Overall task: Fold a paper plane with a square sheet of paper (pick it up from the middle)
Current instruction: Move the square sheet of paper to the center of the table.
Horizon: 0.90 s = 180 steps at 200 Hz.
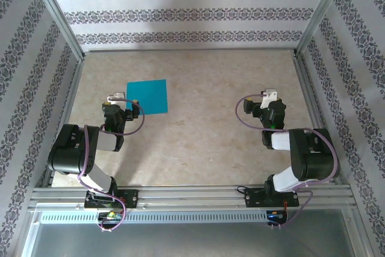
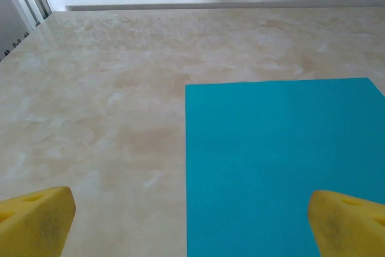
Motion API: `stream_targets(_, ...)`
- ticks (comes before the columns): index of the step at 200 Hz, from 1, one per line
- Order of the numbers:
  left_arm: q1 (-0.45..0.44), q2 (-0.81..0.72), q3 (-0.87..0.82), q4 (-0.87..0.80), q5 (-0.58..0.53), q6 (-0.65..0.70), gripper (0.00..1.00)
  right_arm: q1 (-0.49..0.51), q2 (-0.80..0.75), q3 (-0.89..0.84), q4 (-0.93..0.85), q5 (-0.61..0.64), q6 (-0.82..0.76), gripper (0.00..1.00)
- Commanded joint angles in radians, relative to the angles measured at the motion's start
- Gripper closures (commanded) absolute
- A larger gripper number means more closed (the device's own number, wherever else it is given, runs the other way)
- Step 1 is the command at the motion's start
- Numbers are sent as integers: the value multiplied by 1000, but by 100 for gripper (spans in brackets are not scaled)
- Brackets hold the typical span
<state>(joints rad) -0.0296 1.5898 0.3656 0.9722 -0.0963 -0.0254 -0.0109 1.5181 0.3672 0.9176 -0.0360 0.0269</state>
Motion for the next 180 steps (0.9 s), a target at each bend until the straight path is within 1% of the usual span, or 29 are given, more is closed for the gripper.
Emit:
stream_targets(1,14,4,15,-4,15,17,1,-1,11,9,29,-15,13,2)
stream_targets(180,14,3,12,-2,16,17,1,11,10,10,26,9,3,2)
